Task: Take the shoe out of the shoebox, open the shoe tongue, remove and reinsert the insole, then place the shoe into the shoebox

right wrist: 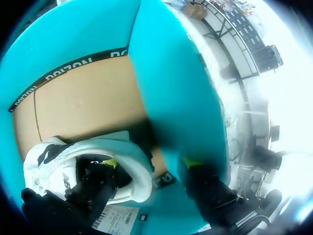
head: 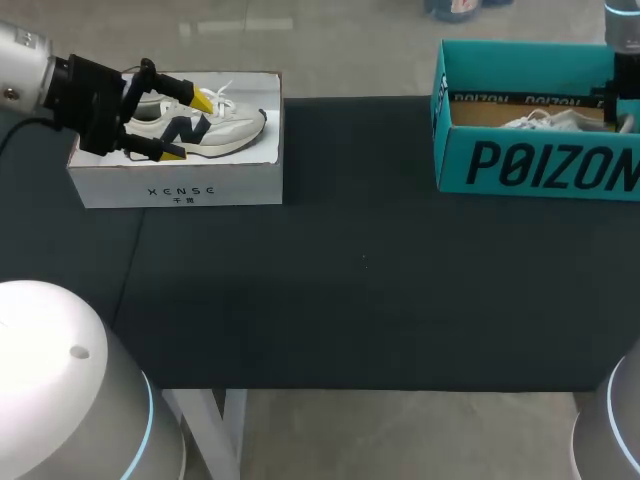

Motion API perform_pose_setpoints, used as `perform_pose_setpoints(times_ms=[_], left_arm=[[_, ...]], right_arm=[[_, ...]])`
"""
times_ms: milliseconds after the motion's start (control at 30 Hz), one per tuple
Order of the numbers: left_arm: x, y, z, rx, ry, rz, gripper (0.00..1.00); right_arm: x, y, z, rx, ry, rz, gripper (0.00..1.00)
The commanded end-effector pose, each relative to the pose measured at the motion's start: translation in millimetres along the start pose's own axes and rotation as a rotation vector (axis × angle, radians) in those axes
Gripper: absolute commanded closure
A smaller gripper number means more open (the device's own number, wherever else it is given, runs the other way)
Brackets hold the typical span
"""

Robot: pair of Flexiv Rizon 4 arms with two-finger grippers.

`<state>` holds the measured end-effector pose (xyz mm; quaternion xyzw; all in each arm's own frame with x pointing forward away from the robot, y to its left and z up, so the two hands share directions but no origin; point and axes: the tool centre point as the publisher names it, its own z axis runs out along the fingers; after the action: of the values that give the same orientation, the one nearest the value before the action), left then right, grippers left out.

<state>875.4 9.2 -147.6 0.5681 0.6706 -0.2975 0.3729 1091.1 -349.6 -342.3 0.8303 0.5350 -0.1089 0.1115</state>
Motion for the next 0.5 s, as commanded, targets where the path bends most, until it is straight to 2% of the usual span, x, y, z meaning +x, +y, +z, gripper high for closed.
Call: perform_pose_setpoints(times_ms=[33, 167, 400, 500], left_arm=[[-0.7, 1, 0, 0.001, 0.003, 0.000, 0.00], [-0.7, 1, 0, 0.001, 0.003, 0.000, 0.00], [-0.7, 1, 0, 0.001, 0.003, 0.000, 0.00], [-0.7, 1, 0, 0.001, 0.003, 0.000, 0.00]], right_arm=[[-11.4, -6.7, -33, -0.019, 0.039, -0.003, 0.28], [-9.7, -8.0, -61, -0.047, 0.078, -0.034, 0.22], [-4.9, -7.0, -106, -0.090, 0.153, -0.076, 0.20], [-4.9, -10.9, -127, -0.121, 0.203, -0.129, 0.10]])
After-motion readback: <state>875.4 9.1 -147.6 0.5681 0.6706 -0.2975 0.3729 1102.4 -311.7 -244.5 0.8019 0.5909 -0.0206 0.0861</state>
